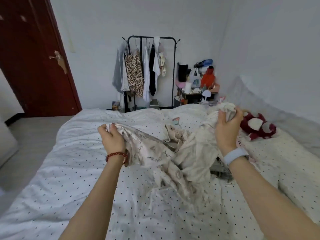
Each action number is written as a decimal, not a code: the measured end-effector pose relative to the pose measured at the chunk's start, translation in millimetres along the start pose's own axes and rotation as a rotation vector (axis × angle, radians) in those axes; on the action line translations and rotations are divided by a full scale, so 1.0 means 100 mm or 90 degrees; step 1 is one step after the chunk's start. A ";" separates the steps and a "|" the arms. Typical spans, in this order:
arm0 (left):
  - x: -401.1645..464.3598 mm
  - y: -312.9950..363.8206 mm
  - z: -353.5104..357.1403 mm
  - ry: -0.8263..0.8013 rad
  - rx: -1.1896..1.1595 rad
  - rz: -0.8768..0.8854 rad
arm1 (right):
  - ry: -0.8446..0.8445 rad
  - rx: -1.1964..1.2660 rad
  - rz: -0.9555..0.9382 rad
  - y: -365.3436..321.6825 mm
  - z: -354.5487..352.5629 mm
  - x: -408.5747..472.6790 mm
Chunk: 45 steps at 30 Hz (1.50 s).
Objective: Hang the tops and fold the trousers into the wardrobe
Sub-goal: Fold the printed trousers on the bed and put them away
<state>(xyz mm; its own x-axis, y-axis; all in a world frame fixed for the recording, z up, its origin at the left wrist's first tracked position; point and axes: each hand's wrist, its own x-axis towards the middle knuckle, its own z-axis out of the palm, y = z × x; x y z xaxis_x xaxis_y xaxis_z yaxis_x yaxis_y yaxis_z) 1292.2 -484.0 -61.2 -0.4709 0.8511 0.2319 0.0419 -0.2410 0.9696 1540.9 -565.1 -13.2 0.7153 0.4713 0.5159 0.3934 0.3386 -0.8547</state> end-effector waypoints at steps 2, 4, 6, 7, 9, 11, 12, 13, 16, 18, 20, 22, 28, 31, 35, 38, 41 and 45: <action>0.12 -0.01 -0.13 -0.046 0.067 -0.020 | -0.033 -0.070 0.052 0.05 -0.06 0.09; 0.13 -0.03 -0.18 -0.151 0.130 -0.003 | -0.097 -0.139 0.102 0.17 -0.10 0.13; 0.08 0.01 -0.16 -0.223 0.148 0.010 | -0.157 -0.184 0.134 0.30 -0.11 0.13; 0.07 0.05 -0.13 -0.241 0.155 0.014 | -0.178 -0.199 0.146 0.35 -0.09 0.15; 0.06 0.18 -0.05 -0.252 0.163 0.026 | -0.194 -0.209 0.151 0.36 -0.06 0.26; 0.05 0.34 0.08 -0.255 0.124 0.003 | -0.200 -0.216 0.111 0.30 -0.03 0.40; 0.05 0.41 0.14 -0.265 0.072 -0.031 | -0.219 -0.227 0.077 0.25 -0.01 0.46; 0.04 0.50 0.20 -0.282 0.005 -0.066 | -0.253 -0.225 0.046 0.17 0.01 0.50; 0.02 0.72 0.39 -0.348 -0.132 -0.098 | -0.532 -0.148 0.040 -0.08 0.09 0.40; -0.04 0.91 0.53 -0.397 -0.184 -0.099 | -0.736 -0.133 0.037 -0.18 0.18 0.21; -0.09 1.16 0.68 -0.439 -0.248 -0.119 | -0.798 -0.092 -0.017 -0.18 0.35 0.11; -0.11 1.43 0.81 -0.476 -0.318 -0.128 | -0.703 -0.071 -0.110 -0.23 0.53 0.17; 0.07 2.13 0.91 -0.489 -0.203 0.116 | -0.360 0.037 -0.212 -0.84 0.62 0.88; 0.24 2.45 0.92 -0.336 -0.135 0.203 | -0.321 0.079 -0.258 -1.32 0.61 1.25; 0.38 2.96 0.95 -0.266 -0.151 0.275 | -0.296 0.104 -0.310 -1.87 0.63 1.65; 0.42 3.42 0.96 -0.218 -0.160 0.353 | -0.249 0.149 -0.343 -2.32 0.61 1.87; 0.39 3.88 0.97 -0.180 -0.225 0.426 | -0.187 0.220 -0.413 -2.83 0.57 2.01; 0.47 4.23 0.96 -0.126 -0.230 0.498 | -0.146 0.256 -0.475 -3.28 0.59 2.13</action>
<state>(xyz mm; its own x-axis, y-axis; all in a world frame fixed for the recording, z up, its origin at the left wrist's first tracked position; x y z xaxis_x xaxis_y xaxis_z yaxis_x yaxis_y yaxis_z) 1372.0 -500.8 367.1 -0.2611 0.4371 0.8607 -0.0079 -0.8926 0.4509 1530.2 -528.1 380.1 0.2023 0.1493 0.9679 0.4482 0.8646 -0.2270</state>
